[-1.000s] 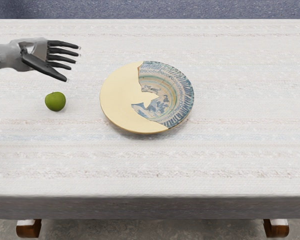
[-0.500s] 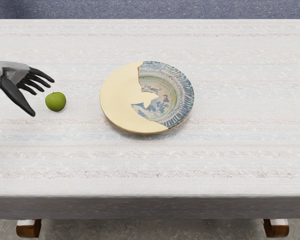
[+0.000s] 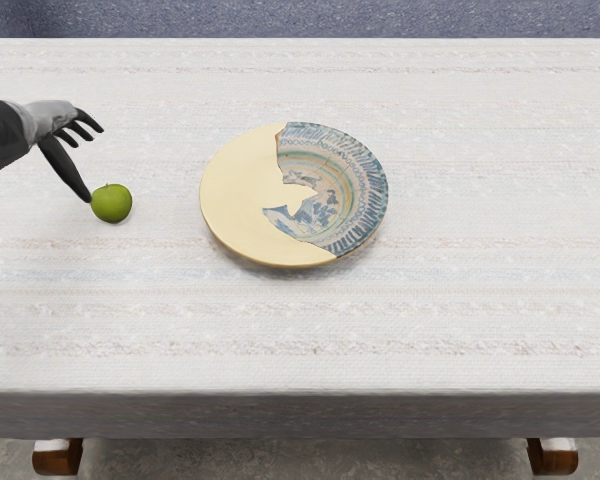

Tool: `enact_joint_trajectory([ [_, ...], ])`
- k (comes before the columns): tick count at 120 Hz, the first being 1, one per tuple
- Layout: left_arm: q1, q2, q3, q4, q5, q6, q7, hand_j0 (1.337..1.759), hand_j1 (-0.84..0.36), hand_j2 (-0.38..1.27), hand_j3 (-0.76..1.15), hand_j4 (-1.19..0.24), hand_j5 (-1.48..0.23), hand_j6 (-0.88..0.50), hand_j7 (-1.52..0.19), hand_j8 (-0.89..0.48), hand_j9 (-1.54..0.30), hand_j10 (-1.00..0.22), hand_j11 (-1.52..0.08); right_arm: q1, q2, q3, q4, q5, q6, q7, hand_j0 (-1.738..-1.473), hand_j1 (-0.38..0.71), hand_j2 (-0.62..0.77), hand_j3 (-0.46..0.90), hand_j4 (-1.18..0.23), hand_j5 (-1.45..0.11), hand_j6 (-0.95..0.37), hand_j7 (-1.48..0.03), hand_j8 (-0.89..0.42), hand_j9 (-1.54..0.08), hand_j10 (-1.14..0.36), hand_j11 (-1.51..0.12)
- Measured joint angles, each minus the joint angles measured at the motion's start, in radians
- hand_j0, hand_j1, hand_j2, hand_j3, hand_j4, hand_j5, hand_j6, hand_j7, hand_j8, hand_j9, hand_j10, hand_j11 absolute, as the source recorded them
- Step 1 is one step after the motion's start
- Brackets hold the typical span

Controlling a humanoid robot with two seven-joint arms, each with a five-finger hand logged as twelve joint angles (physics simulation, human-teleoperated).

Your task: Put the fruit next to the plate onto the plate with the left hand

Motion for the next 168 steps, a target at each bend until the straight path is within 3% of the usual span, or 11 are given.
enact_joint_trajectory([
  [31, -0.053, -0.159, 0.225, 0.010, -0.031, 0.211, 0.003, 1.658, 0.05, 0.05, 0.00, -0.26, -0.33, -0.26, -0.33, -0.26, -0.33, -0.26, -0.33, 0.001, 0.000, 0.000, 0.000, 0.000, 0.000, 0.000, -1.658, -0.31, -0.01, 0.00, -0.03, -0.05, -0.04, -0.05, -0.03, -0.05, -0.03, -0.05],
  [46, -0.137, -0.275, 0.393, 0.014, -0.103, 0.352, 0.003, 1.658, 0.05, 0.05, 0.00, -0.26, -0.33, -0.26, -0.33, -0.26, -0.33, -0.26, -0.33, 0.001, 0.000, 0.000, 0.000, 0.000, 0.000, 0.000, -1.658, -0.31, -0.01, 0.00, -0.03, -0.05, -0.03, -0.05, -0.03, -0.05, -0.03, -0.05],
  [63, -0.145, -0.286, 0.506, 0.019, -0.177, 0.447, 0.003, 1.658, 0.05, 0.05, 0.00, -0.25, -0.33, -0.26, -0.33, -0.26, -0.33, -0.25, -0.33, 0.002, 0.000, 0.000, 0.000, 0.000, 0.000, 0.000, -1.658, -0.31, -0.01, 0.00, -0.03, -0.05, -0.04, -0.05, -0.03, -0.05, -0.03, -0.05],
  [102, -0.150, -0.361, 0.543, 0.021, -0.320, 0.528, 0.003, 1.658, 0.05, 0.05, 0.00, -0.25, -0.32, -0.25, -0.32, -0.25, -0.32, -0.25, -0.32, 0.003, 0.000, 0.000, 0.000, 0.000, 0.000, 0.000, -1.658, -0.31, -0.01, 0.00, -0.04, -0.05, -0.04, -0.05, -0.03, -0.05, -0.03, -0.05],
  [134, -0.098, -0.410, 0.548, 0.116, -0.354, 0.539, 0.003, 1.658, 0.05, 0.05, 0.00, -0.25, -0.32, -0.25, -0.32, -0.25, -0.32, -0.25, -0.32, 0.004, 0.000, 0.000, 0.000, 0.000, 0.001, 0.000, -1.658, -0.31, -0.01, 0.00, -0.03, -0.05, -0.04, -0.05, -0.03, -0.05, -0.03, -0.05],
  [168, -0.077, -0.436, 0.545, 0.170, -0.350, 0.540, 0.003, 1.658, 0.05, 0.05, 0.00, -0.25, -0.32, -0.25, -0.32, -0.25, -0.32, -0.25, -0.32, 0.004, 0.000, 0.000, 0.000, 0.000, 0.001, 0.000, -1.658, -0.31, -0.01, 0.00, -0.04, -0.05, -0.04, -0.05, -0.04, -0.05, -0.03, -0.05],
])
